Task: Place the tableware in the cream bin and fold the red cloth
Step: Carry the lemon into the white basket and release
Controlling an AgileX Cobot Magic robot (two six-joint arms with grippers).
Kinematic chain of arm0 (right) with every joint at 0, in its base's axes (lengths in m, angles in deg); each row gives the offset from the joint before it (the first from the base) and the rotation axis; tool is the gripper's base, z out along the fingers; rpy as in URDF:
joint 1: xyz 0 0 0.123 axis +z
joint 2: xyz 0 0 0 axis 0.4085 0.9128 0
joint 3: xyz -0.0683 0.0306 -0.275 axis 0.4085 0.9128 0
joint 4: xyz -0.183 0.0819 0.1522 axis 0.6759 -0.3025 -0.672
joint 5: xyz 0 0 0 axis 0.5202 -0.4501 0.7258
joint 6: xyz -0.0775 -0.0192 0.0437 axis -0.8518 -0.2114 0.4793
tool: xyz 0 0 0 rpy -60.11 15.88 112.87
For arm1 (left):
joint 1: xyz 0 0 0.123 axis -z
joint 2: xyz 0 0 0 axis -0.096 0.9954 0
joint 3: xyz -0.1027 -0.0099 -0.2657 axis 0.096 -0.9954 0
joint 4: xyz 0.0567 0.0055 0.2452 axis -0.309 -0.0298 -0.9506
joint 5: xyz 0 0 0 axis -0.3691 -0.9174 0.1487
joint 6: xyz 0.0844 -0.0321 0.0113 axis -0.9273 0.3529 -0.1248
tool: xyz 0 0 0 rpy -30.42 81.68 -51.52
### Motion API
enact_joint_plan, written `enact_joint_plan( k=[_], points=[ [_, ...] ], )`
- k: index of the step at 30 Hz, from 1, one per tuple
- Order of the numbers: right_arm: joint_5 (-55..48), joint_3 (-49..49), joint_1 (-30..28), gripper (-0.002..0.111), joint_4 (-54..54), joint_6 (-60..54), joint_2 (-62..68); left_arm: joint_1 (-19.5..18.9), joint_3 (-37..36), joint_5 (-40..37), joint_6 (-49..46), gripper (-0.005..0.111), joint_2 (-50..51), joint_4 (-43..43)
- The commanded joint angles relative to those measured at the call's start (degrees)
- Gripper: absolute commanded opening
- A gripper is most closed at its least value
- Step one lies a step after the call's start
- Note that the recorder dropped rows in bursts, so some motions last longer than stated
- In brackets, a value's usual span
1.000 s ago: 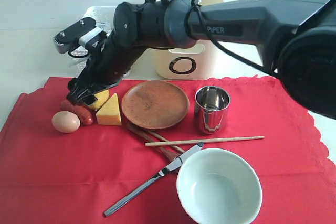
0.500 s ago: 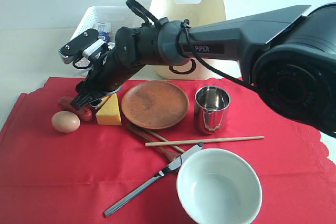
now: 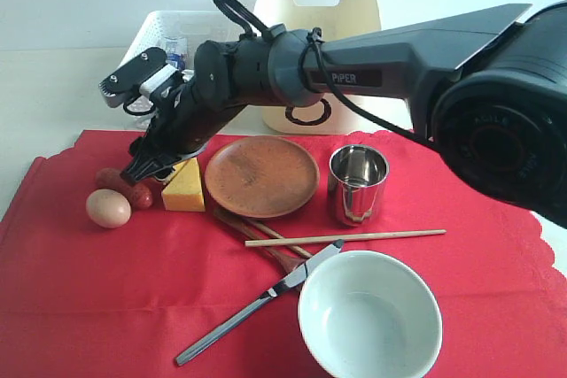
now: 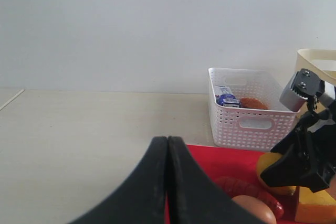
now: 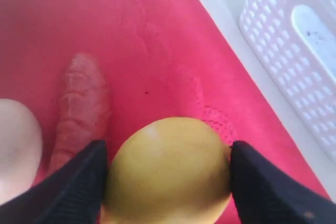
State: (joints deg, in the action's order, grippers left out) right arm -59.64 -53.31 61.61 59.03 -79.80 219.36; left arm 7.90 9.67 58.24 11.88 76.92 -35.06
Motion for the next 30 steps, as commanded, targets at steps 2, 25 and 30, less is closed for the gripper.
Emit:
enact_joint_plan(
  k=[2, 25, 30],
  points=[
    [-1.0, -0.2, -0.1, 0.000, 0.4, -0.4, -3.5, -0.1, 0.0, 0.3, 0.0, 0.001, -0.4, 0.1],
    [17.9, -0.2, -7.2, 0.000, 0.4, 8.7, -8.7, -0.1, 0.0, 0.3, 0.2, 0.001, -0.4, 0.1],
    [22.9, -0.2, -7.2, 0.000, 0.4, 8.7, -5.6, -0.1, 0.0, 0.3, 0.0, 0.001, -0.4, 0.1]
  ],
)
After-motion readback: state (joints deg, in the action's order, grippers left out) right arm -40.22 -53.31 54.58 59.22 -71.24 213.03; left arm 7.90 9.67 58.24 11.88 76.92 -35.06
